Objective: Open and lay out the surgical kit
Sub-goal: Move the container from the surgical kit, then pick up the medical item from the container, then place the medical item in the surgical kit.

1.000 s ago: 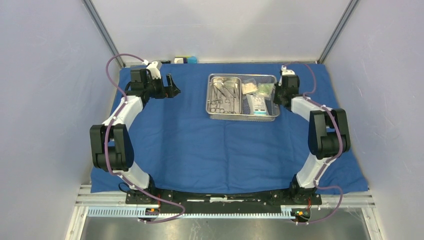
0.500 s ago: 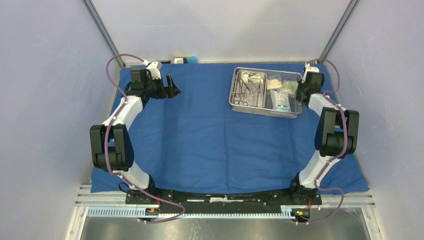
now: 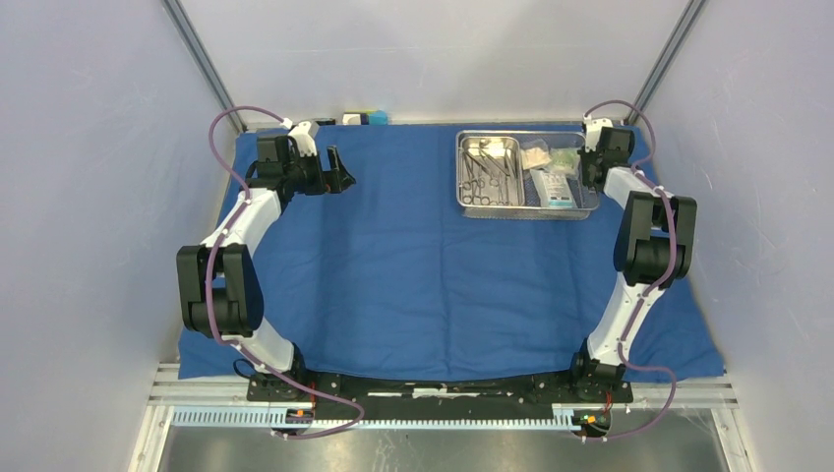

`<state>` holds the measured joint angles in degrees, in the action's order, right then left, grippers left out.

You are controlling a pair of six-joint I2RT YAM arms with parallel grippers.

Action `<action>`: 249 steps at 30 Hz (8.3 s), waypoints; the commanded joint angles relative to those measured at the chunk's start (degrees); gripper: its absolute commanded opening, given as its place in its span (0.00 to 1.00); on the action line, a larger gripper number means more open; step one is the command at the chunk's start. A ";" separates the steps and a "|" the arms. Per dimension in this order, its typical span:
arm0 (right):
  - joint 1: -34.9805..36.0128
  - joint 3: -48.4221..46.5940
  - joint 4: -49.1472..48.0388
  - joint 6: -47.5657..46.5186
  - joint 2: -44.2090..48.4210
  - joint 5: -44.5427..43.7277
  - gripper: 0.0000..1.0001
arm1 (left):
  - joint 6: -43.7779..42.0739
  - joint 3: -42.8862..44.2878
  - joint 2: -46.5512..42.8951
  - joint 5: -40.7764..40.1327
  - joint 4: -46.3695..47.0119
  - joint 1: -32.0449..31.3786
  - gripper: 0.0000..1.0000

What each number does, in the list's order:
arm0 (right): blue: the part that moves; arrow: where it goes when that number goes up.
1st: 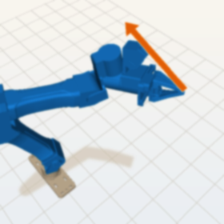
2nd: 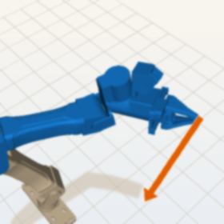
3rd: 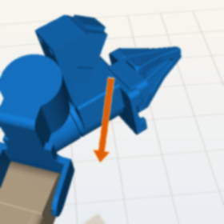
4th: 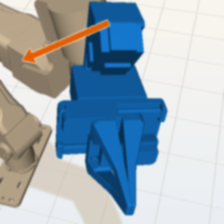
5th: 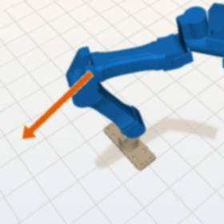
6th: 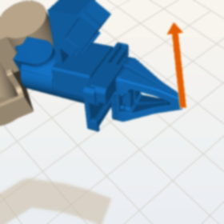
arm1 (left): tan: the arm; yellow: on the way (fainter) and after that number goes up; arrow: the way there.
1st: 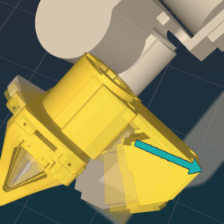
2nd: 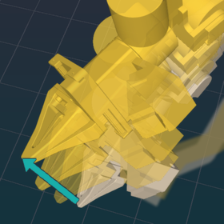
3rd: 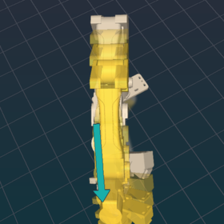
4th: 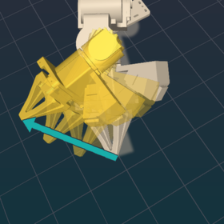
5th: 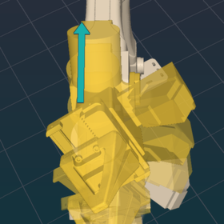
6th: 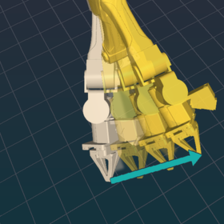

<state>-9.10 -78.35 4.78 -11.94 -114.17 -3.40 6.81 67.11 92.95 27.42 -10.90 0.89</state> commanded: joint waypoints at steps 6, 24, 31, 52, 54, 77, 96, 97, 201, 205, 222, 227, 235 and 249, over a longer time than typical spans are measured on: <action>0.23 -5.72 2.08 -11.94 -1.99 6.52 0.00 | 0.23 0.92 -1.80 0.88 -0.62 -0.14 1.00; 0.05 3.15 -3.95 8.04 1.95 -6.79 0.00 | 0.30 1.40 -1.25 0.62 -0.88 -0.18 1.00; -0.21 -0.33 -4.33 3.52 -0.22 -6.93 0.00 | -0.04 1.18 -1.10 0.43 -0.93 -0.17 1.00; -0.21 -3.96 -2.23 0.89 1.09 -6.12 0.50 | -0.90 1.62 -2.57 -1.56 -1.84 -0.18 1.00; -0.21 -2.39 -2.67 0.33 3.75 -5.66 0.65 | -1.15 1.71 -3.00 -1.80 -1.89 -0.14 1.00; 8.53 -0.21 8.79 -1.45 9.93 9.80 0.78 | -8.37 -1.99 -11.05 -3.56 -5.40 -0.18 1.00; 8.56 3.90 11.78 -2.03 2.47 9.21 0.69 | -8.59 -4.27 -13.70 -3.61 -6.07 -0.18 1.00; 8.50 4.20 11.64 -2.03 2.51 9.14 0.65 | -8.54 -4.27 -13.69 -3.60 -6.07 -0.13 1.00; 27.99 22.62 1.59 -7.54 40.50 33.41 0.85 | -47.93 6.09 1.48 -4.95 -66.42 9.62 0.02; 27.99 23.88 2.17 -8.16 41.34 32.46 0.85 | -49.93 7.34 5.67 -7.07 -68.03 12.21 0.02; 26.56 23.24 6.56 -9.96 40.62 22.87 0.86 | -46.00 19.62 20.37 -8.79 -67.17 15.39 0.10; 26.33 23.06 7.02 -10.03 40.42 22.96 0.86 | -45.73 20.08 23.28 -8.62 -66.51 15.41 0.12; 25.89 23.15 7.21 -10.03 39.89 22.85 0.86 | -43.86 22.13 23.72 -5.05 -66.00 15.46 0.06; 25.10 22.42 8.02 -10.64 39.10 21.95 0.86 | -45.44 23.31 26.92 -10.01 -68.45 15.37 0.07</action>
<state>16.56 -54.26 13.23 -21.63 -74.96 19.70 -38.17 91.39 120.46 19.03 -77.58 16.05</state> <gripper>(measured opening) 0.862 0.114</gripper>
